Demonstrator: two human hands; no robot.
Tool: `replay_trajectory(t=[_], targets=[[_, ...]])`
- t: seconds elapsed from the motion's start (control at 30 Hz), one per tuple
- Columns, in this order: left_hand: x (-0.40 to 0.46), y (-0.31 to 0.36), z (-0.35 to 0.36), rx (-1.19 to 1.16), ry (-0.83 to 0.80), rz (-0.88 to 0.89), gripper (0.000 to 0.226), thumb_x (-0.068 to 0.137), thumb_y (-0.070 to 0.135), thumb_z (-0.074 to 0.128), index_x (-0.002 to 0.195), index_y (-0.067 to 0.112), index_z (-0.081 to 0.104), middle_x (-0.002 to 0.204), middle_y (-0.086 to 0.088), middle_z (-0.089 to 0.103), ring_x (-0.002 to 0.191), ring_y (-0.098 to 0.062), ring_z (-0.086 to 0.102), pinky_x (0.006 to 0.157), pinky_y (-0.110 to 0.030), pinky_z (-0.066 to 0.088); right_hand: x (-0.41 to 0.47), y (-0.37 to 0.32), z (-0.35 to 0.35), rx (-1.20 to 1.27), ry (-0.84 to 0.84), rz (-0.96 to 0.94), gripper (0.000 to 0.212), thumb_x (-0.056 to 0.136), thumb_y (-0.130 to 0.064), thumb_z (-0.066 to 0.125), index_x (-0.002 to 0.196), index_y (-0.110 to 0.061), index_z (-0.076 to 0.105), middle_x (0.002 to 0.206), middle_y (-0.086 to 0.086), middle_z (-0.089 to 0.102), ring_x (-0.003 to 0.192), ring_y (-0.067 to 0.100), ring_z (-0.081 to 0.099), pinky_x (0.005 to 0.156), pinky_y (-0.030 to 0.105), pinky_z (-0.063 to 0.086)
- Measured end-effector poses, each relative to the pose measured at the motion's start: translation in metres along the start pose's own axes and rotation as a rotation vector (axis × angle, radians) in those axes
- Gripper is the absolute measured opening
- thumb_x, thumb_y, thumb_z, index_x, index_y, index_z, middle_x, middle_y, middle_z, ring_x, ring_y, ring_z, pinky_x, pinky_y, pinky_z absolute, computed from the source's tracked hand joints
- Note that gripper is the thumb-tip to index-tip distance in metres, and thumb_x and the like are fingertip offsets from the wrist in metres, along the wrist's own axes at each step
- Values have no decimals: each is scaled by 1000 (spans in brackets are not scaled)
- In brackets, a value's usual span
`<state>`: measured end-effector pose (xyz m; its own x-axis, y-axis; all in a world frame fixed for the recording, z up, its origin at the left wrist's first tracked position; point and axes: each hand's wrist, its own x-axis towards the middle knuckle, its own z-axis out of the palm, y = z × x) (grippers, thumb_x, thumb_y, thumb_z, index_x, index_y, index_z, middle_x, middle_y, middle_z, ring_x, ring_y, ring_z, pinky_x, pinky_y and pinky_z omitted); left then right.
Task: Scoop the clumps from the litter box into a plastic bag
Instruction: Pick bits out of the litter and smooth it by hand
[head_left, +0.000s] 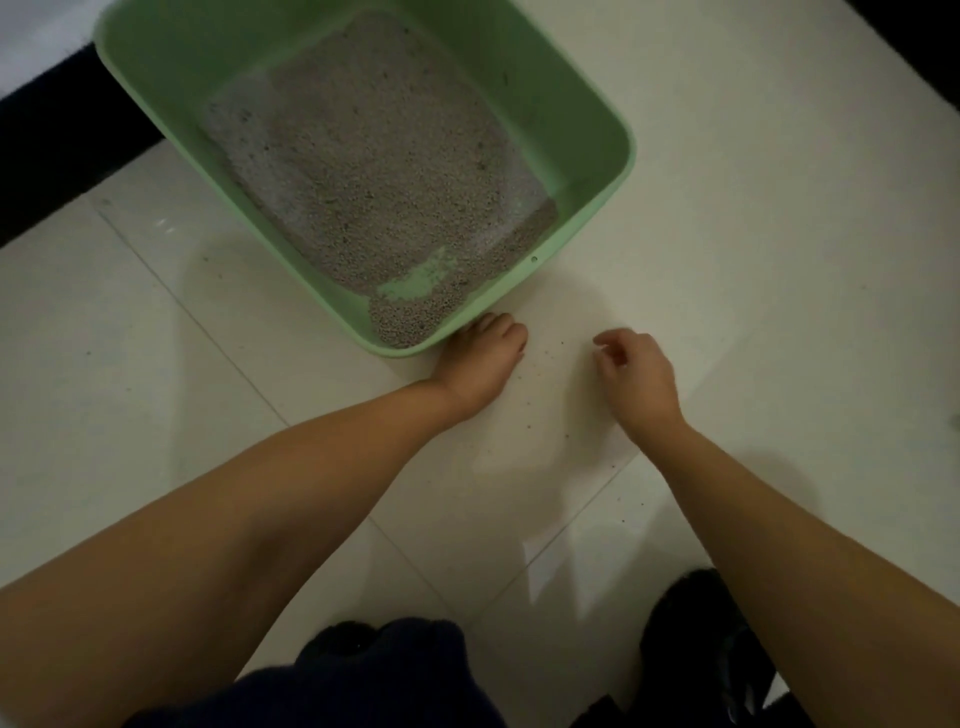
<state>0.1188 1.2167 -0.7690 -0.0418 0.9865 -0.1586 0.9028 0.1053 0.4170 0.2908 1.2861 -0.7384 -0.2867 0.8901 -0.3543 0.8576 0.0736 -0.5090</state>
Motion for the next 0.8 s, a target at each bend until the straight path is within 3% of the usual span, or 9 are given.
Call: replay_trajectory(t=[0.13, 0.37, 0.53, 0.67, 0.73, 0.8], targets=[[-10, -2, 0, -73, 20, -45, 23, 89, 19, 56, 109, 10, 57, 106, -10, 58, 102, -30, 50, 83, -37, 35, 10, -3, 18, -66, -48, -130, 23, 90, -17, 53, 111, -15, 62, 109, 8, 56, 102, 25, 53, 88, 34, 44], [-12, 4, 4, -77, -2, -132, 31, 92, 25, 51, 122, 17, 52, 117, -5, 54, 113, -25, 46, 90, -33, 31, 17, -9, 29, -118, 10, -177, 15, 89, -18, 56, 100, -11, 63, 101, 10, 58, 97, 29, 51, 85, 42, 42], [-3, 5, 5, -56, 39, -111, 21, 90, 24, 54, 109, 14, 58, 109, -7, 58, 106, -28, 50, 87, -36, 35, 21, -10, 29, -91, 13, -167, 13, 90, -17, 56, 95, -8, 63, 99, 11, 59, 94, 28, 52, 82, 37, 41], [-1, 5, 5, -57, 73, -64, 6, 82, 18, 64, 84, 12, 62, 86, -9, 61, 84, -31, 57, 73, -37, 43, 23, -10, 26, -72, -33, -136, 15, 91, -18, 54, 95, -7, 62, 100, 11, 58, 95, 28, 52, 81, 36, 42], [1, 4, 7, -43, 104, -32, 9, 75, 15, 70, 75, 13, 61, 76, -8, 60, 74, -30, 59, 65, -33, 45, 19, -17, 18, 51, 13, -130, 14, 92, -17, 52, 95, -7, 61, 97, 8, 55, 93, 25, 54, 78, 29, 41], [3, 3, 8, -38, 95, -31, 6, 78, 14, 66, 78, 11, 61, 80, -10, 60, 79, -31, 59, 68, -35, 43, 10, -32, 5, 160, 155, -213, 11, 93, -16, 51, 94, -9, 60, 93, 3, 52, 88, 20, 53, 76, 28, 43]])
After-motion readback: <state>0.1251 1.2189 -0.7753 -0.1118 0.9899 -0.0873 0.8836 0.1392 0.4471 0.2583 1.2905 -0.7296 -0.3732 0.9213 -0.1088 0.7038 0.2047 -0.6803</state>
